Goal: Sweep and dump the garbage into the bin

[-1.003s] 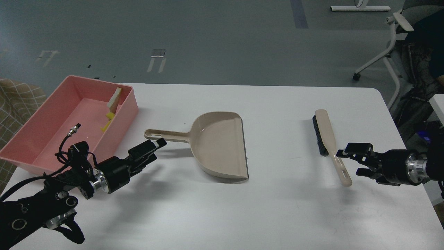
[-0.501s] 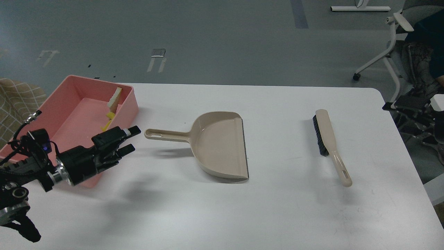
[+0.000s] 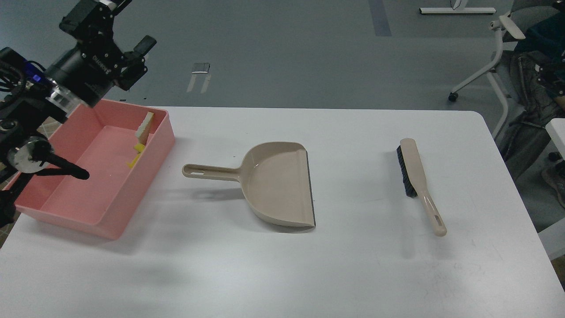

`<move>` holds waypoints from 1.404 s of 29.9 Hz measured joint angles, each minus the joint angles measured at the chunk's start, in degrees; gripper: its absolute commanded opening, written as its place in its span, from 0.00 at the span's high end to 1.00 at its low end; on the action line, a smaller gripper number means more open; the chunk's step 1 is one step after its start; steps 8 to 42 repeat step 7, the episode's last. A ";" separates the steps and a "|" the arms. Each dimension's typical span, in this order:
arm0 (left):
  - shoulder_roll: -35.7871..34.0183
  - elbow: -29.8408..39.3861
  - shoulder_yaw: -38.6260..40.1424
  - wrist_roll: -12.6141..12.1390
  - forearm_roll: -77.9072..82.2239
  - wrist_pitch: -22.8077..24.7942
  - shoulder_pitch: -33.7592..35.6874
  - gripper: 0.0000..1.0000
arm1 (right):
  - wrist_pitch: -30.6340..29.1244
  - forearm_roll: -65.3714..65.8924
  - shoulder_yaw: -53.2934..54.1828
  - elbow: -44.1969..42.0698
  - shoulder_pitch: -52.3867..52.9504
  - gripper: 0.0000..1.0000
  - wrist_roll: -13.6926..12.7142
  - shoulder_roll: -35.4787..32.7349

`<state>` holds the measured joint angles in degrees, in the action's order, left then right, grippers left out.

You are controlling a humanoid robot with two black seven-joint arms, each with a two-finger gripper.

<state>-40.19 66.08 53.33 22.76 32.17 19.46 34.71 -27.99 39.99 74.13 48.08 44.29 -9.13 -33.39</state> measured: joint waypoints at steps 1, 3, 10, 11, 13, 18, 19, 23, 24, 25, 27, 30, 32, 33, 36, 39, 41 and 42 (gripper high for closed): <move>2.19 -2.14 0.01 -0.10 -0.04 0.06 1.55 0.03 | 0.00 0.00 0.15 -1.54 1.11 0.01 0.00 2.04; 6.88 -6.78 0.05 -0.14 -0.49 0.84 4.60 0.03 | 0.01 0.00 0.33 -4.45 3.30 0.01 0.07 6.02; 15.68 -16.43 -0.09 -0.19 -2.96 3.34 9.70 0.03 | -0.02 0.00 0.69 -7.71 5.74 0.01 1.78 13.25; 15.68 -16.43 -0.09 -0.19 -2.96 3.34 9.70 0.03 | -0.02 0.00 0.69 -7.71 5.74 0.01 1.78 13.25; 15.68 -16.43 -0.09 -0.19 -2.96 3.34 9.70 0.03 | -0.02 0.00 0.69 -7.71 5.74 0.01 1.78 13.25; 15.68 -16.43 -0.09 -0.19 -2.96 3.34 9.70 0.03 | -0.02 0.00 0.69 -7.71 5.74 0.01 1.78 13.25; 15.68 -16.43 -0.09 -0.19 -2.96 3.34 9.70 0.03 | -0.02 0.00 0.69 -7.71 5.74 0.01 1.78 13.25; 15.68 -16.43 -0.09 -0.19 -2.96 3.34 9.70 0.03 | -0.02 0.00 0.69 -7.71 5.74 0.01 1.78 13.25; 15.68 -16.43 -0.09 -0.19 -2.96 3.34 9.70 0.03 | -0.02 0.00 0.69 -7.71 5.74 0.01 1.78 13.25; 15.68 -16.43 -0.09 -0.19 -2.96 3.34 9.70 0.03 | -0.02 0.00 0.69 -7.71 5.74 0.01 1.78 13.25; 15.68 -16.43 -0.09 -0.19 -2.96 3.34 9.70 0.03 | -0.02 0.00 0.69 -7.71 5.74 0.01 1.78 13.25; 15.68 -16.43 -0.09 -0.19 -2.96 3.34 9.70 0.03 | -0.02 0.00 0.69 -7.71 5.74 0.01 1.78 13.25; 15.68 -16.43 -0.09 -0.19 -2.96 3.34 9.70 0.03 | -0.02 0.00 0.69 -7.71 5.74 0.01 1.78 13.25; 15.68 -16.43 -0.09 -0.19 -2.96 3.34 9.70 0.03 | -0.02 0.00 0.69 -7.71 5.74 0.01 1.78 13.25; 15.68 -16.43 -0.09 -0.19 -2.96 3.34 9.70 0.03 | -0.02 0.00 0.69 -7.71 5.74 0.01 1.78 13.25; 15.68 -16.43 -0.09 -0.19 -2.96 3.34 9.70 0.03 | -0.02 0.00 0.69 -7.71 5.74 0.01 1.78 13.25; 15.68 -16.43 -0.09 -0.19 -2.96 3.34 9.70 0.03 | -0.02 0.00 0.69 -7.71 5.74 0.01 1.78 13.25; 15.68 -16.43 -0.09 -0.19 -2.96 3.34 9.70 0.03 | -0.02 0.00 0.69 -7.71 5.74 0.01 1.78 13.25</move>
